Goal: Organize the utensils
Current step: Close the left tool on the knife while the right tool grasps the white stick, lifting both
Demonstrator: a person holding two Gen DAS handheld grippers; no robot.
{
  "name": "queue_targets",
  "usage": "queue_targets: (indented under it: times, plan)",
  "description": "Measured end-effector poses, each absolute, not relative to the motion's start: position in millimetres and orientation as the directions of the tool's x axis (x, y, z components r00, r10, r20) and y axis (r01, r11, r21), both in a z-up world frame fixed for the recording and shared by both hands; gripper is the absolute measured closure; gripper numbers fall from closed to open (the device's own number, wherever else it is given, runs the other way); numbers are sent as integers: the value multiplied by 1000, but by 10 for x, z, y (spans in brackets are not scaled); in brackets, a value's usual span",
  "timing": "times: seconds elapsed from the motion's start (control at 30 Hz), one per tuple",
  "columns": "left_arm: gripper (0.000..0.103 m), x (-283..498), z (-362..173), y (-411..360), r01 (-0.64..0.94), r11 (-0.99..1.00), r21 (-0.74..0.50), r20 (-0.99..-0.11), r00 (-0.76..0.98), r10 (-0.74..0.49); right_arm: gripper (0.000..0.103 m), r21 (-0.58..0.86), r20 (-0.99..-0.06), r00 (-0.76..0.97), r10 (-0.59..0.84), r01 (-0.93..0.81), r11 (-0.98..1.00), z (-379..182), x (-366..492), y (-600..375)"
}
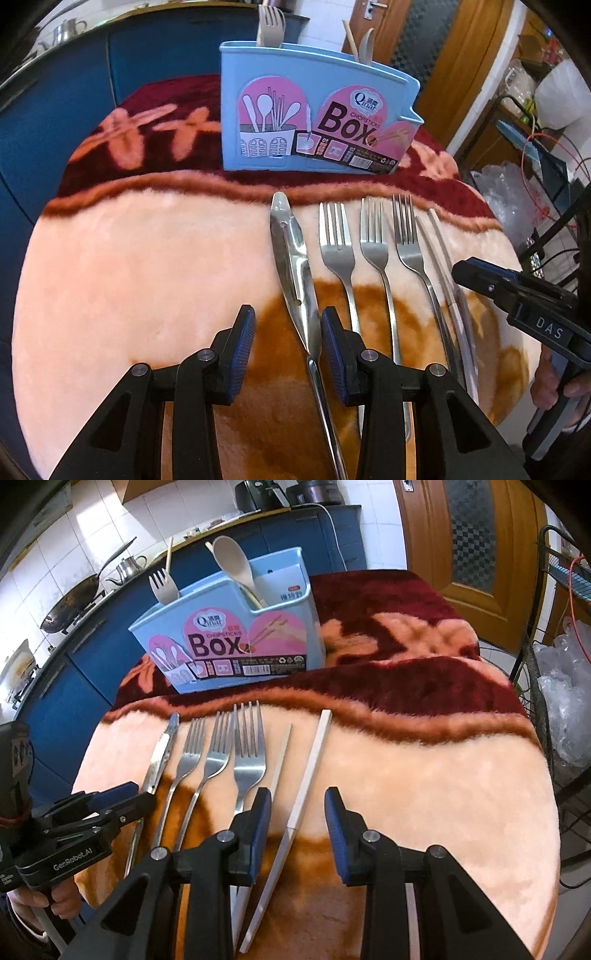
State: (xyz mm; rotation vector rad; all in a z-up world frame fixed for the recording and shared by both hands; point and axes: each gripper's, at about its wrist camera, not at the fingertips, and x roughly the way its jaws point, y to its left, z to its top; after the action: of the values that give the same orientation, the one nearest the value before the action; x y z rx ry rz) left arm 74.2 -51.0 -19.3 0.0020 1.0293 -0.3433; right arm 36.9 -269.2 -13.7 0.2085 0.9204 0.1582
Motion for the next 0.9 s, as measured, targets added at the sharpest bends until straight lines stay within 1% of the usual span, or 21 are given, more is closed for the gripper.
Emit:
queue_targets:
  times: [0.17, 0.33, 0.4, 0.53, 0.63, 0.7, 0.73, 0.8, 0.9]
  plan:
    - [65, 816, -210, -608, 325, 941, -96, -858, 451, -244, 70, 225, -793, 571, 212, -49, 973, -180, 442, -2701]
    - [65, 894, -205, -586, 333, 936, -117, -879, 403, -254, 70, 218, -806, 550, 220, -71, 973, -181, 490, -2694]
    - [65, 918, -203, -599, 337, 934, -115, -888, 387, -249, 75, 214, -814, 539, 216, -69, 975, -177, 521, -2696]
    - [66, 986, -192, -589, 339, 931, -138, -901, 348, -260, 79, 247, -831, 503, 238, -50, 968, -182, 596, -2750]
    - [73, 1058, -187, -542, 319, 932, -172, -909, 313, -275, 81, 280, -846, 465, 259, -26, 960, -188, 660, -2796]
    - [80, 1099, -184, -517, 308, 933, -187, -913, 296, -281, 83, 288, -853, 448, 266, -19, 957, -198, 698, -2808]
    - [81, 1117, -182, -504, 302, 933, -196, -912, 293, -286, 84, 290, -856, 442, 267, -17, 957, -204, 712, -2813]
    - [85, 1120, -184, -484, 293, 932, -212, -906, 299, -300, 89, 287, -860, 436, 264, -13, 958, -207, 723, -2817]
    - [86, 1078, -180, -437, 287, 930, -231, -888, 328, -322, 92, 290, -855, 447, 262, -5, 957, -206, 699, -2820]
